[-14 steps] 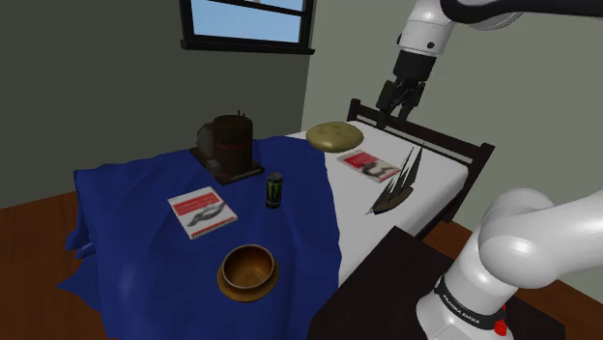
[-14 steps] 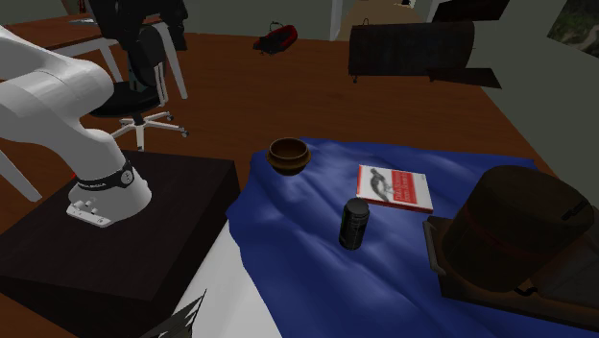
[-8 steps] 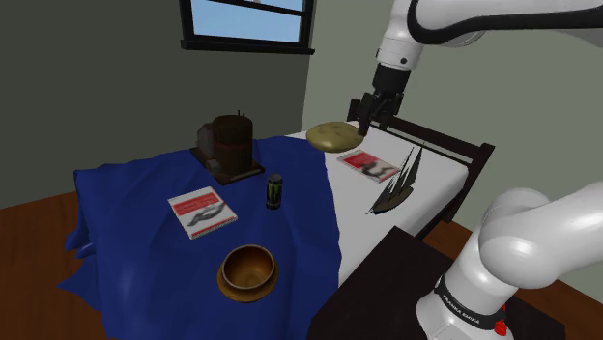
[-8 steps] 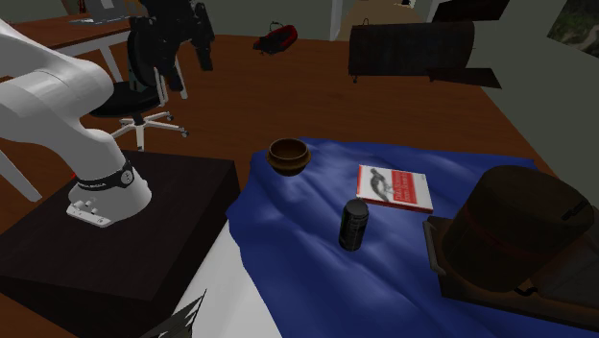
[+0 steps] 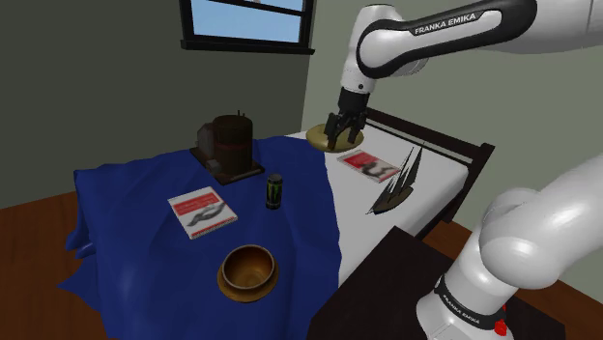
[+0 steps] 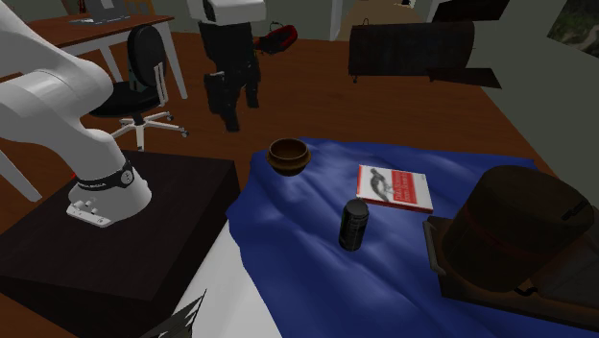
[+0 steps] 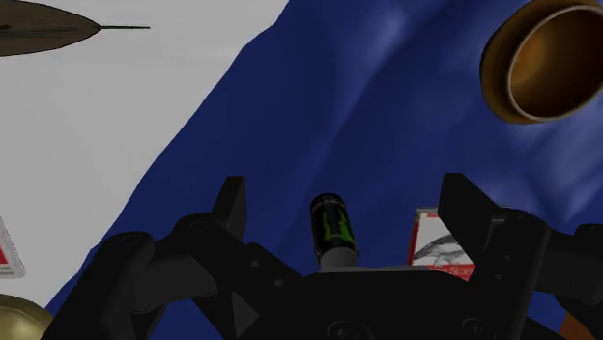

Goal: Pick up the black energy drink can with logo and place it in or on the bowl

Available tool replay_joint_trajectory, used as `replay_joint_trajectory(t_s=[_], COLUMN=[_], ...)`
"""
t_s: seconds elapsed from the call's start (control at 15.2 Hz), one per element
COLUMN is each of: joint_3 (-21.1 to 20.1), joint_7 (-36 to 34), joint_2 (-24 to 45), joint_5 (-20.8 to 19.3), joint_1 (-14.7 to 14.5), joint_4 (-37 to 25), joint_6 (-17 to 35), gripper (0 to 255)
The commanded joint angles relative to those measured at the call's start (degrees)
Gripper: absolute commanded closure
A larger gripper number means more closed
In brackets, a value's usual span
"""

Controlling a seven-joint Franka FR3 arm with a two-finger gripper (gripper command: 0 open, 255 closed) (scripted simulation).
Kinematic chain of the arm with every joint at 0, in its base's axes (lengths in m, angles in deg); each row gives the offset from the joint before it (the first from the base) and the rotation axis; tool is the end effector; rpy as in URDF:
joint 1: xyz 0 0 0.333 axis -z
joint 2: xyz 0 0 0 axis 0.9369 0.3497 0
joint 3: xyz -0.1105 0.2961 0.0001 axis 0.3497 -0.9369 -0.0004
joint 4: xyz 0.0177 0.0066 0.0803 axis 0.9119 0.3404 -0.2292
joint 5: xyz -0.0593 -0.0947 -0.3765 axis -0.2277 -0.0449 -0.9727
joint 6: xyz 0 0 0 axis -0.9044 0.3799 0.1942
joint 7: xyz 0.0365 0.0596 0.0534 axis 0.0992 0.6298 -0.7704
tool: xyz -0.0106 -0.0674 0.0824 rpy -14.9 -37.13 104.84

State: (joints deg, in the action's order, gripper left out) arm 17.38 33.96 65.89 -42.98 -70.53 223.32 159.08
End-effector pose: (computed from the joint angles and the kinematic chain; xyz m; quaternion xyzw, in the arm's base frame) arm 0.4250 -0.0260 0.4878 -0.9988 0.0442 -0.0173 0.0089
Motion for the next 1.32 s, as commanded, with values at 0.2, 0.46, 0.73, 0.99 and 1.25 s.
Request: replay_joint_trajectory(t_s=[0.2, 0.46, 0.73, 0.99, 1.25], joint_3=[-0.02, -0.09, -0.29, -0.58, -0.9], joint_7=[0.41, 0.8, 1.2, 1.52, 1.73], joint_2=[10.55, 19.42, 28.37, 37.36, 46.45], joint_5=[0.5, 1.02, 1.55, 2.01, 2.31], joint_1=[-0.58, -0.97, -1.19, -1.28, -1.31], joint_4=[-3.5, -7.74, -13.16, -19.75, -27.6], joint_6=[6.88, 11.31, 14.64, 16.83, 17.88], gripper=[0, 0, 0, 0, 0])
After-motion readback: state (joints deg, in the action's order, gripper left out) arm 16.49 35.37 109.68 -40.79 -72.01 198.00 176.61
